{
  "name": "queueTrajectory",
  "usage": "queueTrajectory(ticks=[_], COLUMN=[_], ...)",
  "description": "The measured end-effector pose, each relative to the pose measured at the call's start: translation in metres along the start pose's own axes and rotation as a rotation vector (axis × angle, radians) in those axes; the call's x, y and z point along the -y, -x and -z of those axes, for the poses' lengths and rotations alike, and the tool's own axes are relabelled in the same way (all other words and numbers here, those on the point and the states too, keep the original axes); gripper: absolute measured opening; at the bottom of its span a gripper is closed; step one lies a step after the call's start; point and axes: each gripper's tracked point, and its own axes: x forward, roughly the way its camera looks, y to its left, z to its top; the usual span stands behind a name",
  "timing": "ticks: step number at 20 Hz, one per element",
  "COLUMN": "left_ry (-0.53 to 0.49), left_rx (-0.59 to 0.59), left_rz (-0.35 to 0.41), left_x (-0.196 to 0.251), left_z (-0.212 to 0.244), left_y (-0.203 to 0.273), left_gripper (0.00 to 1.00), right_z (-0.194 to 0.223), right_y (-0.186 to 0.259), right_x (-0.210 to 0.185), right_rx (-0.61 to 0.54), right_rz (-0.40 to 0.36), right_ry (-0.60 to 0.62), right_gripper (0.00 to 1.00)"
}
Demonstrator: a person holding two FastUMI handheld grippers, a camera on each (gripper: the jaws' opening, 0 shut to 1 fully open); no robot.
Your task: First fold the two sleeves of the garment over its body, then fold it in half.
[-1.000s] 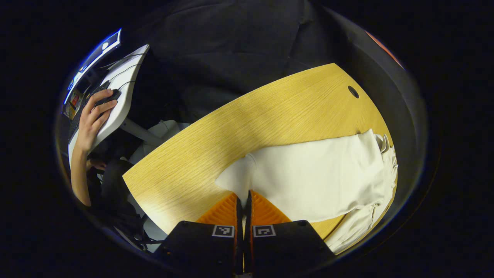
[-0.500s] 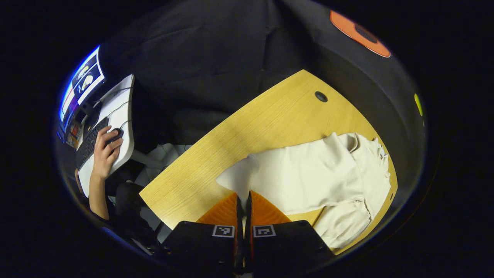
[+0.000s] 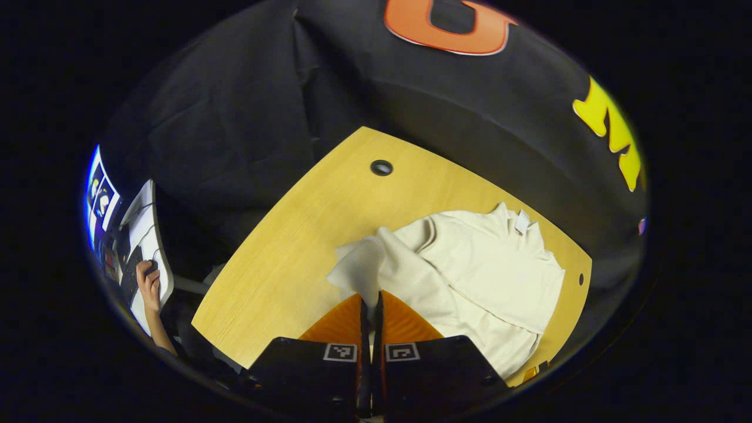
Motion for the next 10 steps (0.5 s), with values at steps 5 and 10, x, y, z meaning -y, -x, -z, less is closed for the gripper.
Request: queueTrajectory(ticks=[5,10], left_ry=[-0.134,-0.28], left_rx=[-0.034,-0.085], left_rz=[0.071,0.126], left_x=[0.119,0.221], left_z=[0.002,0.016], left_y=[-0.012,-0.029], left_gripper=[0.03,0.04], right_z=[0.008,0.025], right_y=[-0.001,-0.002], right_x=[0.041,0.067], right_rx=[-0.014,-0.04], right_rz=[0.049,0.074], right_ry=[-0.012,-0.047], right_gripper=[0.99,1.0])
